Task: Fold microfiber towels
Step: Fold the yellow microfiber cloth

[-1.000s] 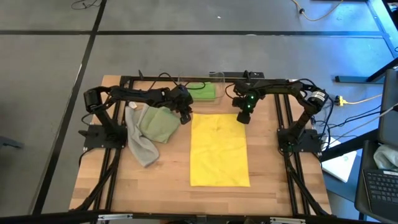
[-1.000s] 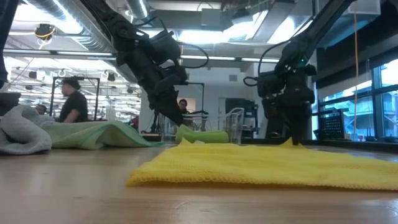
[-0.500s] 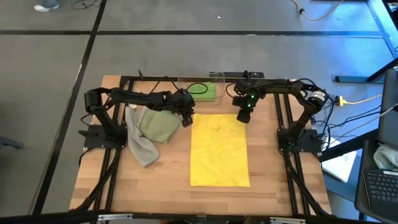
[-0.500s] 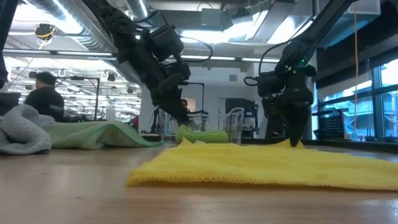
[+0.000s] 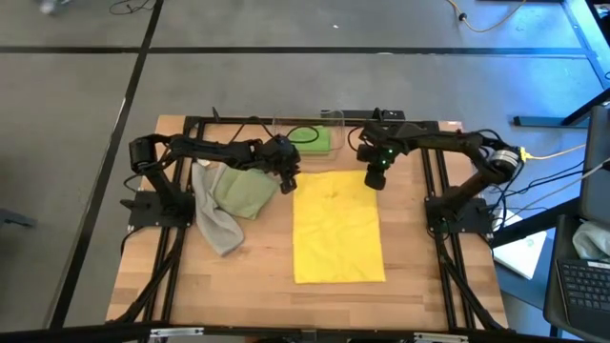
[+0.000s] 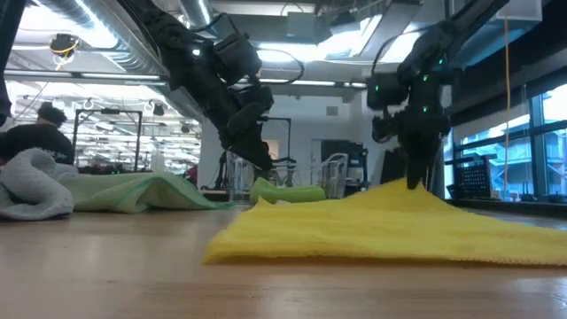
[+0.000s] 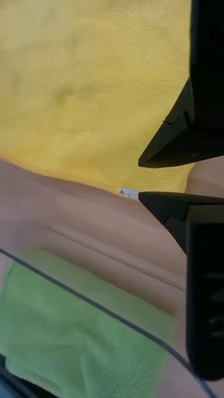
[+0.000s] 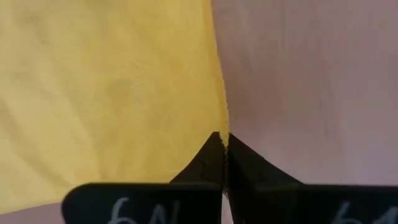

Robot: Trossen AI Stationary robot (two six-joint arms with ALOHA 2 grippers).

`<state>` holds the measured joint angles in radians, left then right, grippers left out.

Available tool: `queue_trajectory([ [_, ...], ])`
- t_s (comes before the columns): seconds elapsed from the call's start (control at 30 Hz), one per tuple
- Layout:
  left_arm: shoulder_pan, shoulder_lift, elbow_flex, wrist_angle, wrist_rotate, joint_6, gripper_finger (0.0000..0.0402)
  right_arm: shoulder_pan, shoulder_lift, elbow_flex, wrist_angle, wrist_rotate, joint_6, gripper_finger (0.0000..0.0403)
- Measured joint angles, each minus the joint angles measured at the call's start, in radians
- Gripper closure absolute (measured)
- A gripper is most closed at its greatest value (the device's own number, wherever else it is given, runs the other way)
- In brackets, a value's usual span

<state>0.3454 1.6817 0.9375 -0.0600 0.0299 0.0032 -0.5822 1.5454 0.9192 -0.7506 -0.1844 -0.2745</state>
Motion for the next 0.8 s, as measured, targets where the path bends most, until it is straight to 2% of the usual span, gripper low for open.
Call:
queue_trajectory([
  [0.2,0.000,0.000,0.000,0.016,0.000,0.000,0.0335,0.053,-0.098,0.000,-0.001,-0.012,0.004,0.0397],
  [0.33,0.000,0.000,0.000,0.035,0.001,0.001,0.0335,0.102,-0.104,0.001,-0.013,-0.087,0.004,0.0394],
  [0.5,0.000,0.000,0.000,0.068,0.028,0.029,0.0335,0.191,-0.099,0.001,-0.041,-0.061,0.007,0.0399],
  [0.57,0.000,0.000,0.000,0.100,0.091,0.058,0.0335,0.227,-0.099,0.001,-0.042,-0.038,0.008,0.0398],
  [0.73,-0.008,0.000,0.000,0.257,0.375,0.085,0.0330,0.298,-0.099,0.001,-0.028,-0.017,0.008,0.0396],
  [0.8,-0.026,0.000,0.008,0.294,0.388,0.093,0.0319,0.320,-0.099,0.001,-0.027,-0.002,0.009,0.0398],
])
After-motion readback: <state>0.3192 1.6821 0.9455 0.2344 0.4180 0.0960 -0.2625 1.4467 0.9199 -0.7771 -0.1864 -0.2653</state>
